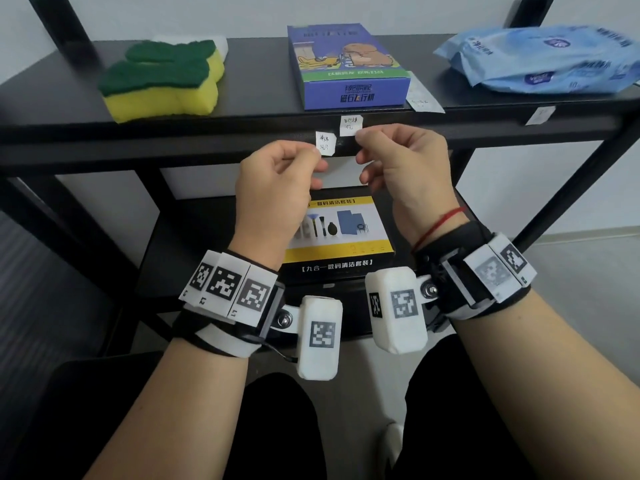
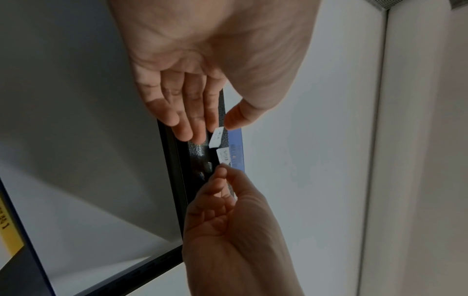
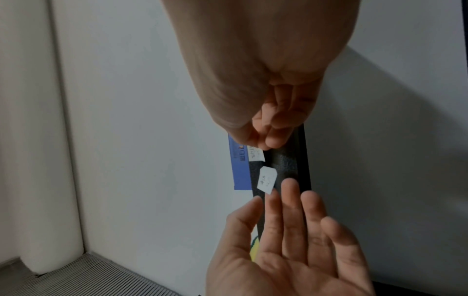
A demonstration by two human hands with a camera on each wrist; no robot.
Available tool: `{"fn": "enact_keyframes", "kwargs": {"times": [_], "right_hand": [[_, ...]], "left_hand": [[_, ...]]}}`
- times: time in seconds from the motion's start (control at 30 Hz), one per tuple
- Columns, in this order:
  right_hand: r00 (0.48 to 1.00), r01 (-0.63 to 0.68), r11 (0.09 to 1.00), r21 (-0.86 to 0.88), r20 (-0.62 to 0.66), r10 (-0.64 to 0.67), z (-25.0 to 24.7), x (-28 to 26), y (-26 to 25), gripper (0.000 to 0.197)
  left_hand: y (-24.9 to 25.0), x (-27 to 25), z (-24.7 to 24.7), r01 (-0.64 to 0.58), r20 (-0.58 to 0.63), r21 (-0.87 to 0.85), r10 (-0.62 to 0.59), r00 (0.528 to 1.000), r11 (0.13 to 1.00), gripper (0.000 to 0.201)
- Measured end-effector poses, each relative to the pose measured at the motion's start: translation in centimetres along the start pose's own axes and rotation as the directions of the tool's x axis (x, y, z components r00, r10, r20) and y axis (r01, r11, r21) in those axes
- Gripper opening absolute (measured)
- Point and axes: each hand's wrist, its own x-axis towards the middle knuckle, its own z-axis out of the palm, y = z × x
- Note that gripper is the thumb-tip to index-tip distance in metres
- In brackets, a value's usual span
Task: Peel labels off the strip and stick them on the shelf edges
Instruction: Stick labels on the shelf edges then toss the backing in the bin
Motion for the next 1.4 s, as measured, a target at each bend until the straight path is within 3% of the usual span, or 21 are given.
{"fn": "enact_keyframes", "kwargs": {"times": [0.33, 0.53, 0.63, 0.8, 1.0, 1.1, 1.27, 1.4], "right_hand": [[0.995, -0.015, 1.0, 0.024, 0.101, 0.013, -1.2, -1.0, -0.7, 0.014], [0.992, -0.05, 0.998, -0.038, 0.113, 0.054, -2.5, -0.6, -0.3, 0.012], [0.993, -0.043, 0.996, -0.079, 0.107, 0.051, -3.9, -0.5, -0.3, 0.013], [0.994, -0.075, 0.984, -0.163, -0.089, 0.061, -9.3, 0.4, -0.7, 0.017], [0.924, -0.067, 0.997, -0.034, -0.379, 0.049, -15.4, 2.2, -1.7, 0.008], [0.906, -0.045, 0.999, 0.001, -0.42, 0.042, -16.7, 3.0, -1.8, 0.011], [0.917, -0.021, 1.0, 0.023, -0.398, 0.028, -16.8, 3.7, -1.8, 0.003], [0.92, -0.023, 0.999, 0.025, -0.39, 0.031, -16.6, 4.2, -1.4, 0.008]], "left_hand": [[0.6, -0.1, 1.0, 0.093, 0.052, -0.095, -0.088, 0.995, 0.991, 0.018], [0.7, -0.1, 2.7, 0.011, 0.091, -0.074, -0.004, 0.996, 0.997, 0.006], [0.4, 0.1, 3.7, -0.008, 0.097, -0.054, 0.013, 0.995, 0.999, 0.009], [0.6, -0.3, 7.1, 0.033, 0.198, -0.071, -0.018, 0.98, 0.997, 0.01], [1.7, -1.0, 12.6, 0.088, 0.344, -0.06, -0.062, 0.937, 0.994, 0.014], [2.1, -1.0, 14.3, 0.109, 0.369, -0.058, -0.08, 0.926, 0.992, 0.015], [2.2, -0.5, 14.8, 0.13, 0.373, -0.072, -0.094, 0.923, 0.989, 0.012], [2.1, -0.1, 14.4, 0.133, 0.362, -0.08, -0.095, 0.927, 0.988, 0.013]]}}
